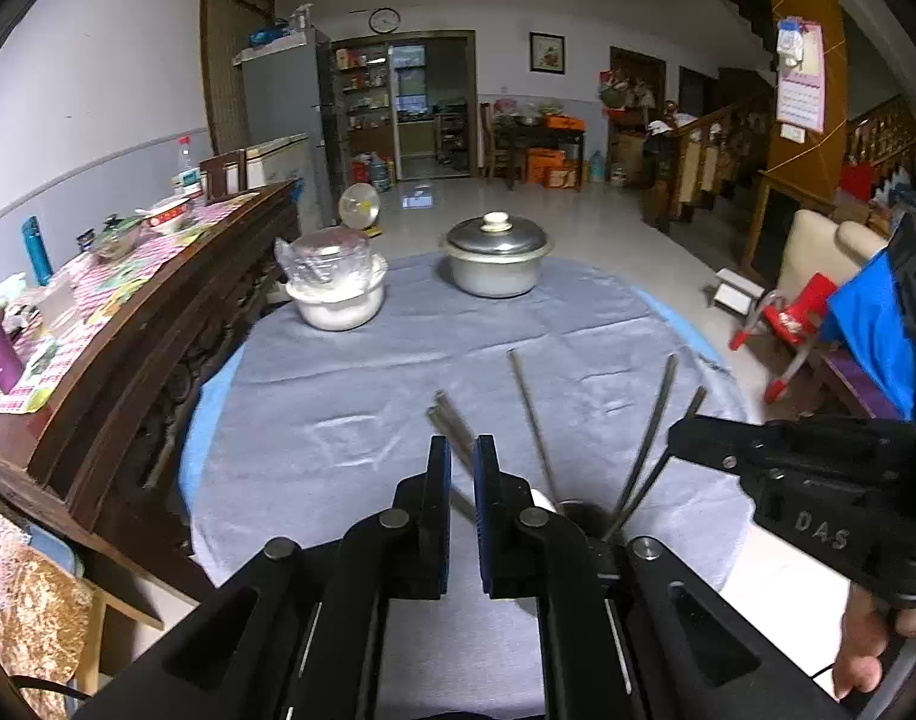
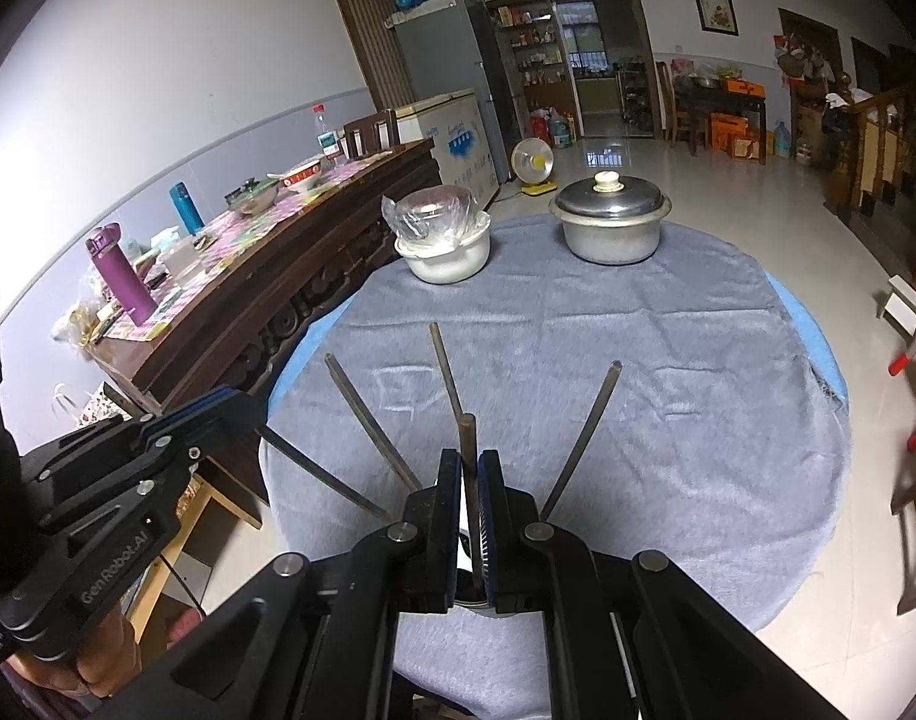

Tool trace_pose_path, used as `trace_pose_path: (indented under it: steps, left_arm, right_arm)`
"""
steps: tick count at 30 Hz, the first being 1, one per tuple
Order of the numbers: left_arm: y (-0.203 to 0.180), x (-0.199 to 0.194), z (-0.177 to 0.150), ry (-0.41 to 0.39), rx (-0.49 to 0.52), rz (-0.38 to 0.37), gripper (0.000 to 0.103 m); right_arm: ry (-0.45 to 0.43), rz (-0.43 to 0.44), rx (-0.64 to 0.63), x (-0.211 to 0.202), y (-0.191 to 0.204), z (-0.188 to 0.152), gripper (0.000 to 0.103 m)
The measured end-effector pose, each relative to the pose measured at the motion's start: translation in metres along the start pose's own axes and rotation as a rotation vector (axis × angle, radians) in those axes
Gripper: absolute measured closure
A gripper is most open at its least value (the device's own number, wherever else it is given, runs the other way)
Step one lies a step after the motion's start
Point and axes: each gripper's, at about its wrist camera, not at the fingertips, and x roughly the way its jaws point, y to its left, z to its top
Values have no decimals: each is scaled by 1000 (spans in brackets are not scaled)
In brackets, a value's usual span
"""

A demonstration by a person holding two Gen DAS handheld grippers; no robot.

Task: Organize utensils

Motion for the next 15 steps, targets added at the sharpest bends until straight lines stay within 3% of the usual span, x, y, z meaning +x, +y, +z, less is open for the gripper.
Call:
trace_pose_path:
  steps: [2,5,6,8,10,12,15]
  left_arm:
    - [3,3,-3,11,-5,16,89]
    - [8,6,-8,8,-11,75,57]
    - [9,5,-10,-8,-5,113,52]
    - [10,4,-13,-20,4,156,50]
    - [13,3,-15,-23,2,177,39]
    - [18,2,-18,-28,-3,189,34]
    - [25,2,-21,-22,-14,204,30]
  right_arm:
    - [3,1,2,2,1,-1,96]
    - [7,1,3,5,3,-2,96]
    - [9,2,4,6,4,-2,95]
    - [15,6,7,7,4,-3,87]
    - [11,13,15,7,5,-4,66]
    - [-11,18,20,4,5,-5,51]
    - [-59,15,31,-5,2,-5,50]
